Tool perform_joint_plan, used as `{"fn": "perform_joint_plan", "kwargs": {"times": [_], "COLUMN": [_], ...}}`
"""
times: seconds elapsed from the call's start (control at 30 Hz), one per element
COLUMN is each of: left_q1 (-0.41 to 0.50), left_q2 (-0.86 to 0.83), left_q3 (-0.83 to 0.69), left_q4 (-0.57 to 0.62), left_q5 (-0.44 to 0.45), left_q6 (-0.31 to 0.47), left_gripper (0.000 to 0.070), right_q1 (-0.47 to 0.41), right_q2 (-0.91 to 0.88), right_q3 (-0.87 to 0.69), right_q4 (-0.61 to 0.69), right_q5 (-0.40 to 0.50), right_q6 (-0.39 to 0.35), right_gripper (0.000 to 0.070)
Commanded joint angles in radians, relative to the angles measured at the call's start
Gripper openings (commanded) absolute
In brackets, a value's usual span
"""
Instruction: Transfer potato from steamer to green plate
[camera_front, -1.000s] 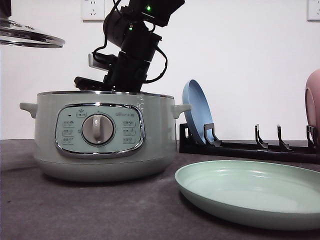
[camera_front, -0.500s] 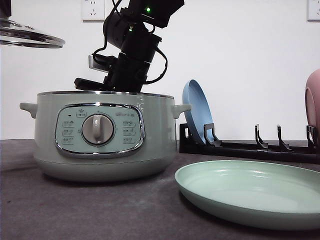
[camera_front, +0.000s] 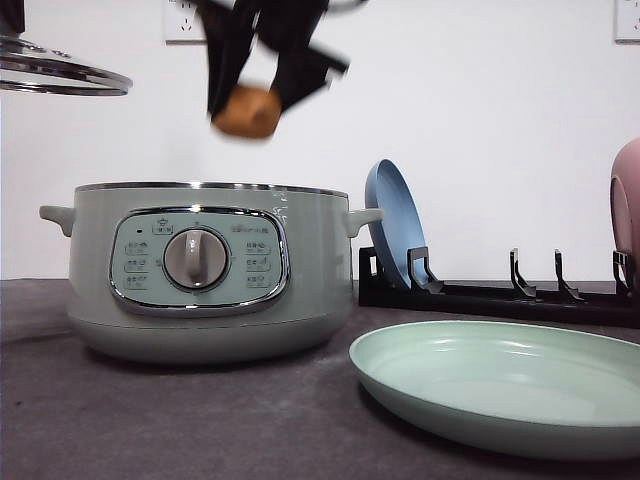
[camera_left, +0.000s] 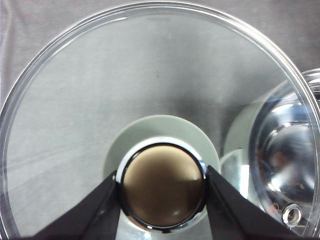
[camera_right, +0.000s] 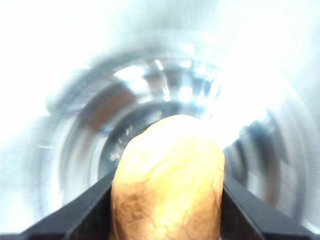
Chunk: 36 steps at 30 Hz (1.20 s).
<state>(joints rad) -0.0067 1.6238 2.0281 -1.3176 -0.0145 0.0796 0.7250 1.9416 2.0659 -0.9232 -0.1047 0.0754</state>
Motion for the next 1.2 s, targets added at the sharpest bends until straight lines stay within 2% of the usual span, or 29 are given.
{"fn": "perform_joint_plan", "kwargs": {"times": [0.0, 0.23, 0.37, 0.57, 0.7, 0.9, 1.17], "left_q1": [0.000, -0.017, -0.035, -0.086, -0.128, -0.193, -0.246], "left_q2": [-0.017, -0.017, -0.017, -0.017, -0.017, -0.017, -0.017], "left_q3": [0.047, 0.047, 0.047, 0.047, 0.047, 0.047, 0.047], "left_q4": [0.035, 0.037, 0.039, 0.040, 0.040, 0.040, 0.039], "left_q5": [0.016, 0.051, 0.076, 0.099, 0.099, 0.101, 0.101], "left_q6": [-0.006, -0.007, -0.009, -0.009, -0.009, -0.009, -0.009], "left_gripper": [0.0000, 0.0000, 0.0000, 0.0000, 0.0000, 0.0000, 0.0000], "right_q1": [-0.006, -0.079, -0.127, -0.186, -0.206, -0.205, -0.178], "right_q2": [-0.021, -0.171, -0.287, -0.502, -0.627, -0.746, -0.763], "right_q3": [0.029, 0.002, -0.129, -0.467, -0.673, -0.921, -1.179], "right_q4": [-0.025, -0.151, -0.141, -0.022, 0.059, 0.192, 0.372], "right_q5": [0.001, 0.001, 0.001, 0.000, -0.003, -0.003, 0.002], "right_q6": [-0.019, -0.043, -0.045, -0.042, -0.015, 0.086, 0.195], "right_gripper": [0.0234, 0.0234, 0.0234, 0.0234, 0.0234, 0.0234, 0.0234]}}
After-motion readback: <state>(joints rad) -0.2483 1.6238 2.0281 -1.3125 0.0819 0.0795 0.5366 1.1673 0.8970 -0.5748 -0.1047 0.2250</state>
